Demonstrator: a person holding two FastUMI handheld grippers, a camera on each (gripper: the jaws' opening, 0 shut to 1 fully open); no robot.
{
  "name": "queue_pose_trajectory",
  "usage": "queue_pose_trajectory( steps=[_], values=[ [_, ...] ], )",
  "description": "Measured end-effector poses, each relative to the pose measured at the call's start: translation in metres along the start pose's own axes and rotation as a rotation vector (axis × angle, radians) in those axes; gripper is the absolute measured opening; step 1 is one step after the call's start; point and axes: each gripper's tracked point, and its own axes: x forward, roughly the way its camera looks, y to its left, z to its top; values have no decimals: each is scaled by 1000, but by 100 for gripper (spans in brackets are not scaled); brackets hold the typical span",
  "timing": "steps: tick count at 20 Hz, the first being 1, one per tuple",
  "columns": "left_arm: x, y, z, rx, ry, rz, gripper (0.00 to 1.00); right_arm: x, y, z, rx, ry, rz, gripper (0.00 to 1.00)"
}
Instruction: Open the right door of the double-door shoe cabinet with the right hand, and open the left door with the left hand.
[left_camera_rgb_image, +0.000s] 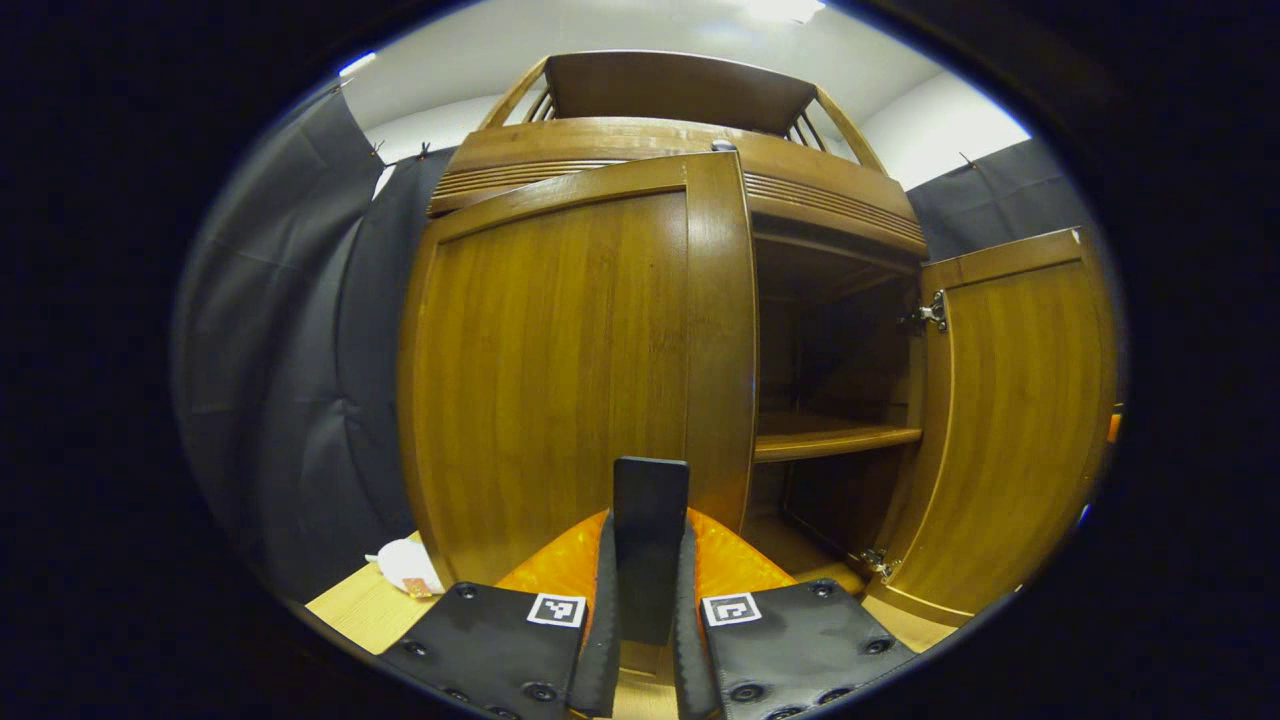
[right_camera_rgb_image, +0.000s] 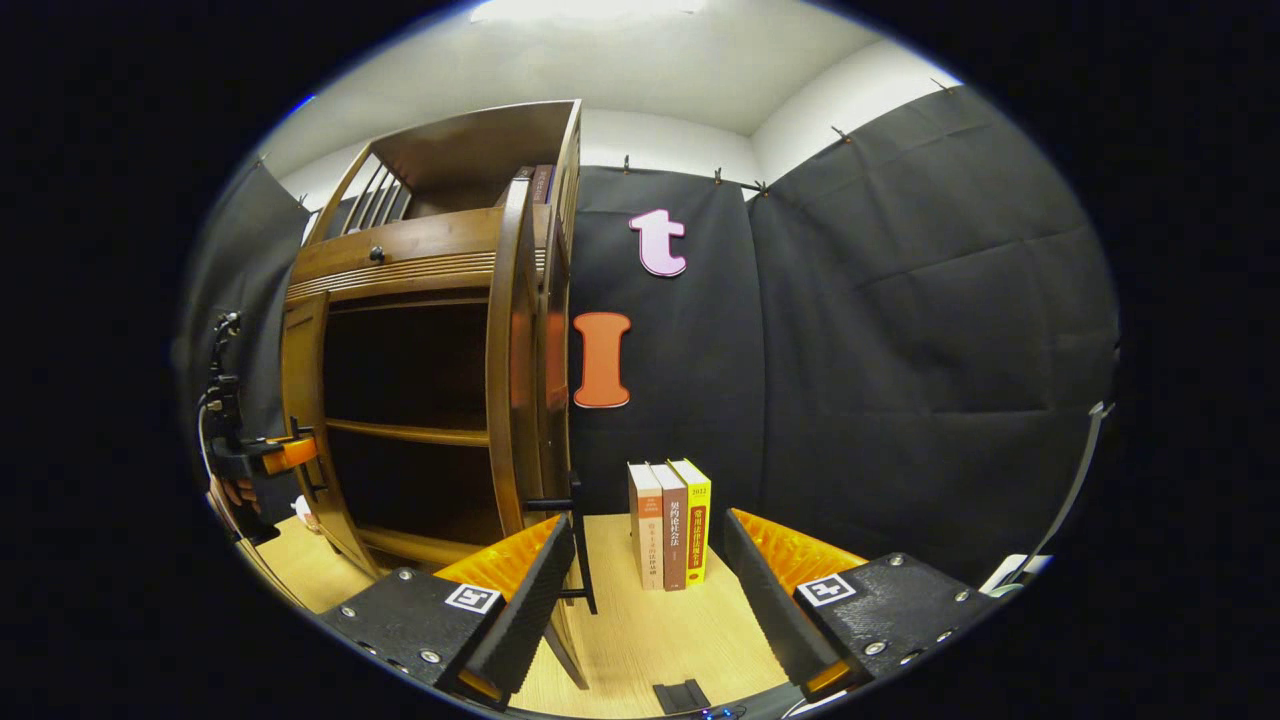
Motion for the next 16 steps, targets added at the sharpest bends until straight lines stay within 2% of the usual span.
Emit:
queue_pose_trajectory(
  steps=[1, 5, 7, 8, 11, 12, 14, 16],
  values=[
    [-9, 5, 2, -5, 4, 0, 27, 1, 3, 2, -2, -4, 2, 92],
    [-43, 26, 5, 3, 2, 12, 31, 3, 12, 4, -16, -10, 9, 92],
    [-60, 39, 6, 4, 1, 27, 26, 4, 14, 6, -33, -22, 2, 92],
    [-69, 47, 7, 7, -1, 36, 28, 5, 13, 6, -39, -28, -6, 92],
    [-96, 79, 11, 25, -8, 99, 28, 6, 12, 6, -28, -33, -19, 92],
    [-104, 91, 14, 34, -18, 119, 27, 6, 11, 6, -25, -33, -21, 92],
    [-111, 109, 14, 46, -23, 131, 19, 7, 10, 3, -41, -24, -27, 92],
    [-115, 124, 15, 62, -21, 130, 24, 9, 8, -1, -57, -6, -36, 92]
  ],
)
